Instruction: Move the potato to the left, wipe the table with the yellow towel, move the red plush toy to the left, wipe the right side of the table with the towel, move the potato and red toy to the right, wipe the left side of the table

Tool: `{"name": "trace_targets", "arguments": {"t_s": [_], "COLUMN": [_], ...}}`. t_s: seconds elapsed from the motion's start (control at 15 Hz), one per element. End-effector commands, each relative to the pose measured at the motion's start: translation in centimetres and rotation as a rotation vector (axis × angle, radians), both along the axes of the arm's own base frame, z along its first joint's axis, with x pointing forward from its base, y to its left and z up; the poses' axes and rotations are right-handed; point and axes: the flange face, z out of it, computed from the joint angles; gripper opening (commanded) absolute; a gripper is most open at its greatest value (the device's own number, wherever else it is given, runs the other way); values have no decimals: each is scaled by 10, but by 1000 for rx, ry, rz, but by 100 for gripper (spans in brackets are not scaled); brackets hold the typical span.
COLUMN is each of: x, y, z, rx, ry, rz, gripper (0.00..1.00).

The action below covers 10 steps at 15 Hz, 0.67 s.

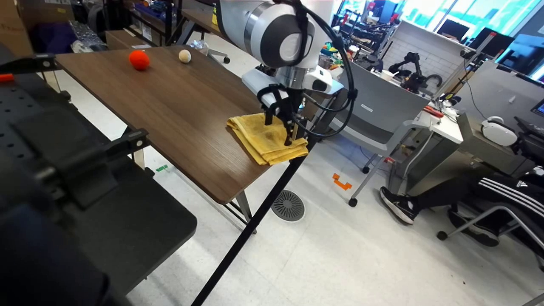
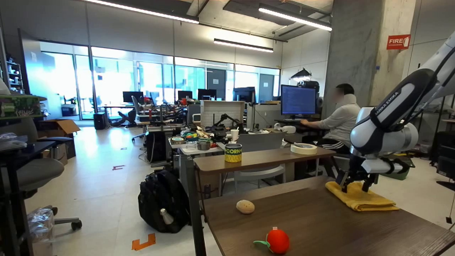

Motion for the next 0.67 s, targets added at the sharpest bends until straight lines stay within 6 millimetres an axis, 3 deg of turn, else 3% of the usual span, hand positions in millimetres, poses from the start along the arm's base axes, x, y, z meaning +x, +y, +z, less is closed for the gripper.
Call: {"name": "trace_targets", "arguments": {"t_s": [0.0, 0.27, 0.4, 0.6], "x": [-16, -54, -84, -123], "y": [56, 130, 144, 148], "z": [-18, -35, -34, -22], "rx": [16, 61, 36, -8], "ry": [14, 88, 164, 202], "rz": [158, 362, 416, 553], "gripper": [100, 100, 100, 100]}}
